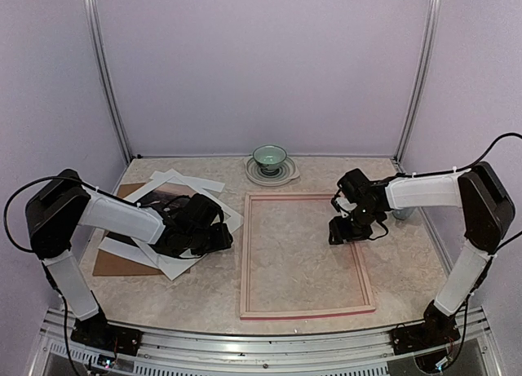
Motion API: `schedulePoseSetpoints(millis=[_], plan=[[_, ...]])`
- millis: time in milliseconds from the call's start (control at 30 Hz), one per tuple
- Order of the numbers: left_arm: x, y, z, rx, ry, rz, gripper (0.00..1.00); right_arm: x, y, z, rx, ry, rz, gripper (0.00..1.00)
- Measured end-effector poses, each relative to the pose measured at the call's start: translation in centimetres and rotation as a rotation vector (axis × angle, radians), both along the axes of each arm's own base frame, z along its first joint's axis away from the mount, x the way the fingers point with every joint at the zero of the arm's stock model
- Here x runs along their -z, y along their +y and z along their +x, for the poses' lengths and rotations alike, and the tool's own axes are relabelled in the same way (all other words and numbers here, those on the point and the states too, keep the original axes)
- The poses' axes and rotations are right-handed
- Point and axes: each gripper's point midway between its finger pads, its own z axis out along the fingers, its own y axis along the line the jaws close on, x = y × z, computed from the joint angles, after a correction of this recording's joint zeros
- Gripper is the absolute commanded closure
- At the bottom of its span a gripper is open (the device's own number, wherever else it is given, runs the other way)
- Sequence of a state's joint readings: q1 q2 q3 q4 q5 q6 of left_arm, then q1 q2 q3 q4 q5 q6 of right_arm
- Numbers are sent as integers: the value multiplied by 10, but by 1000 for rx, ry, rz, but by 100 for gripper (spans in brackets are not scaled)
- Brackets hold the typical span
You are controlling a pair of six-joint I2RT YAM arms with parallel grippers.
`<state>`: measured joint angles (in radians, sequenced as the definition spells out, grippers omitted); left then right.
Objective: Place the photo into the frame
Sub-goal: Press the glass panel against the frame body.
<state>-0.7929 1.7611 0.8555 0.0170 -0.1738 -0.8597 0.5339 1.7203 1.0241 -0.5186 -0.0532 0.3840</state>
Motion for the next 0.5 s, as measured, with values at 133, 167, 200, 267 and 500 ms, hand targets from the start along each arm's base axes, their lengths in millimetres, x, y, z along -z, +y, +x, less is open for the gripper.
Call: schedulePoseSetpoints(millis=[133, 167, 200, 267, 500], plan=[[0, 0, 0, 0, 0, 0, 42, -24, 2, 15, 16, -61, -2, 31], [0, 0, 0, 0, 0, 0, 42, -35, 4, 23, 20, -94, 4, 30], [0, 0, 0, 0, 0, 0, 42, -44, 5, 28, 25, -119, 10, 29], [0, 0, 0, 0, 0, 0, 42, -66, 7, 43, 42, -178, 27, 28], [0, 0, 0, 0, 0, 0, 42, -97, 19, 81, 66, -274, 67, 26]])
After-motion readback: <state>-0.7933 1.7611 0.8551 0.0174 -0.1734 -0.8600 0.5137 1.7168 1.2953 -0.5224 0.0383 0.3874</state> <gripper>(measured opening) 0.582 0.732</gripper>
